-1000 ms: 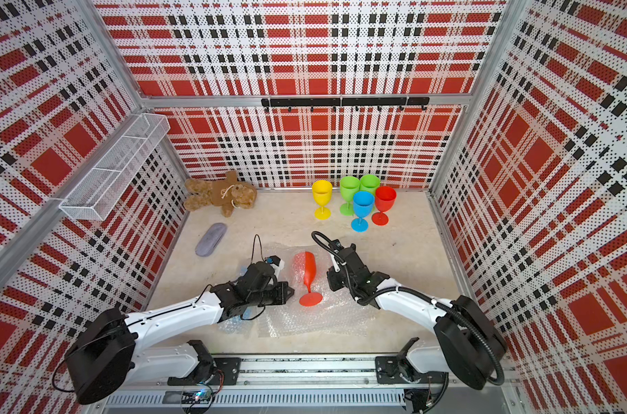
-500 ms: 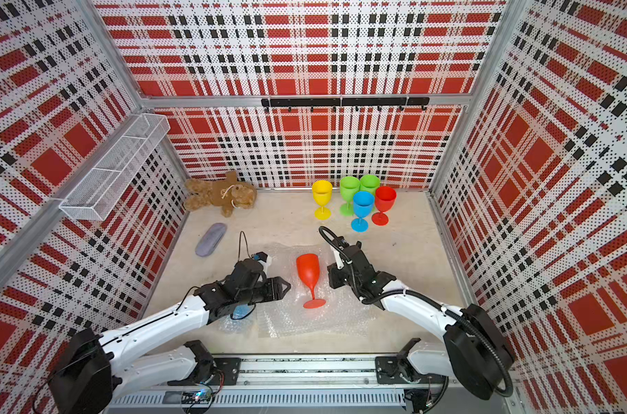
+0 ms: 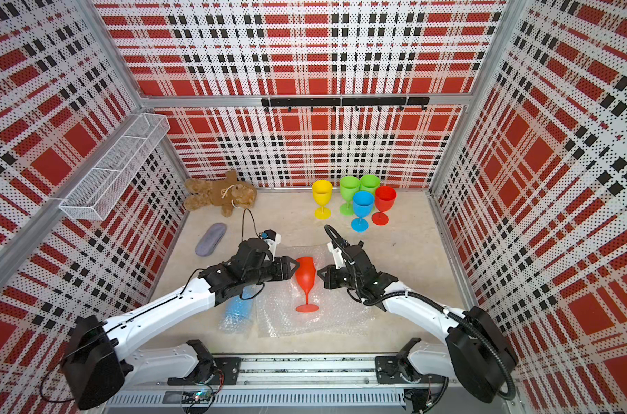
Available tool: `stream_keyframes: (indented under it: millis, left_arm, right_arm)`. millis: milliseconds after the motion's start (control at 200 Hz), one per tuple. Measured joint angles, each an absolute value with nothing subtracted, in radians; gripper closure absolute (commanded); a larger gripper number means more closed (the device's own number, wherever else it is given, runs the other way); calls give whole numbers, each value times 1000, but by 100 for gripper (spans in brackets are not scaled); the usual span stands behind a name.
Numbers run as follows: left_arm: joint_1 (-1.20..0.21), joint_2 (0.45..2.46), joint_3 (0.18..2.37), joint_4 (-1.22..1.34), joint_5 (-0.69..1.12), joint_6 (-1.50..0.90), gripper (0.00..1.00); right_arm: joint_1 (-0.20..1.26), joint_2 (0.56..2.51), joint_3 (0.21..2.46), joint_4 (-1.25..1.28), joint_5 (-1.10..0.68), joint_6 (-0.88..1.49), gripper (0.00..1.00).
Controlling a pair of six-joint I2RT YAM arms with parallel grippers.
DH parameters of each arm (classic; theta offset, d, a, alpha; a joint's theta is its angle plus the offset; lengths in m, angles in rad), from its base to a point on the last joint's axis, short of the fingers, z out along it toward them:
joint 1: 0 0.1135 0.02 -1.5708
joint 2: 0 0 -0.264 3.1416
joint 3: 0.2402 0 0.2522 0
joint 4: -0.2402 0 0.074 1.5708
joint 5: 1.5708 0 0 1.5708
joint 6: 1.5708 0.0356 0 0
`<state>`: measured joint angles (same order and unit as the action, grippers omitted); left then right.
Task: Unpack wine glasses from bubble wrap
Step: Unwrap the bubble wrap.
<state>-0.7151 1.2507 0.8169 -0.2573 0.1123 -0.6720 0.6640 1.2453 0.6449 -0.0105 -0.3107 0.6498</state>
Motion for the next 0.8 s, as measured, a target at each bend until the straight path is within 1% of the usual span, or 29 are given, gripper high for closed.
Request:
stream_keyframes:
  millis: [85,180,306,396,426,486,511,531,726,802]
  left_arm:
    - [-715,1291,789,-197,143,-699,54]
    - [-712,1327,737,-153,169,-730,56]
    - [-689,1357,689,-165,178,-748,56]
    - [-667,1357,682,-202,152,-754,55]
    - [-662,1358,682,-211,144,-755,56]
    - [-652,1362,682,-232,122,-756,56]
    - [-651,1365,682,-237,115,-756,56]
    - [-649,1370,682,-242,110,-756,56]
    - [-647,1444,682,-262,71,-751,59]
    - [-649,1463,682,-258,61,-748,61]
  right_arm:
    - [648,1249,645,-15,-317,646,100]
    - [621,1251,645,-25,-318,638,100]
    - [596,1251,645,-51,-311,619,100]
    - [585,1256,645,-70,-290,603,100]
    - [581,1261,645,-76,-280,598,96]
    - [572,1285,645,-90,-250,591,93]
    - [569,1298,645,-95,-235,588,87]
    - [566,1311,645,-102,-221,587,84]
    - [559,1468,645,-137,-120,577,77]
    - [560,1495,653,-130,-123,581,66]
